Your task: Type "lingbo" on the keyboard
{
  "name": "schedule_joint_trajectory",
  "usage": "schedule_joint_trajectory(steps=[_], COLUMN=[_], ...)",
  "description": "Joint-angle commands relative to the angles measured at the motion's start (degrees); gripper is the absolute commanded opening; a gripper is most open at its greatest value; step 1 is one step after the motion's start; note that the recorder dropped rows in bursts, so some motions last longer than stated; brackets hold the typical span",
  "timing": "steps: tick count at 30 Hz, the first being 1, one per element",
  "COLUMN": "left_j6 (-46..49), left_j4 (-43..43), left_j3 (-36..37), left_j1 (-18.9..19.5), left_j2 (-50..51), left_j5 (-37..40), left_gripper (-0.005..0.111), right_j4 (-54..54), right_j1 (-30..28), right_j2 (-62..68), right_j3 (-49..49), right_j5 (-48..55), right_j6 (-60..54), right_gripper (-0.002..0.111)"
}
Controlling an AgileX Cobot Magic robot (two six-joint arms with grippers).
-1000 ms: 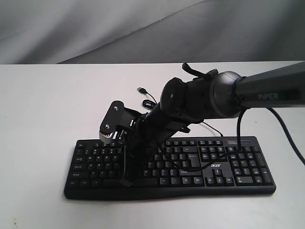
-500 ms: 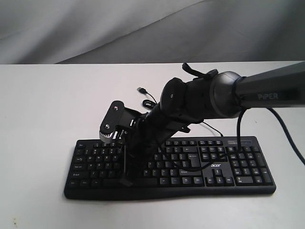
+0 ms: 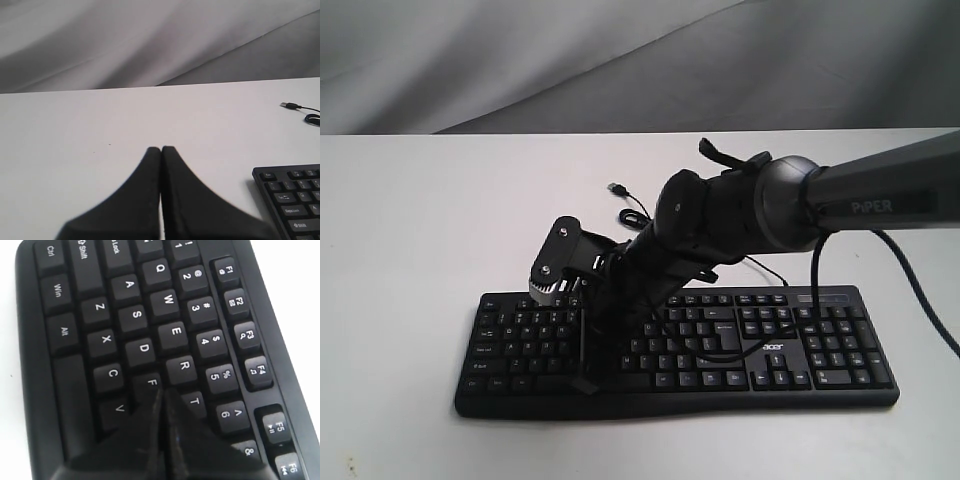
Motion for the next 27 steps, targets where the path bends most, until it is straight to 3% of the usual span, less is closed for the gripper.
schedule_joint_trajectory(steps=[1,27], left_j6=[-0.1,-0.1], left_j4=[0.0,0.0], left_j3=[0.3,0.3], left_j1=[0.1,0.1], left_j2=[-0.2,-0.2], left_j5=[-0.8,-0.8], left_gripper=[0.000,0.000], right_j4=[-0.2,-2.4], right_j1=[0.1,0.1], right_j2=[-0.1,-3.4], right_j3=[-0.4,1.2], right_j5=[-0.4,4.5], right_j6=[-0.6,2.2], right_gripper=[0.000,0.000])
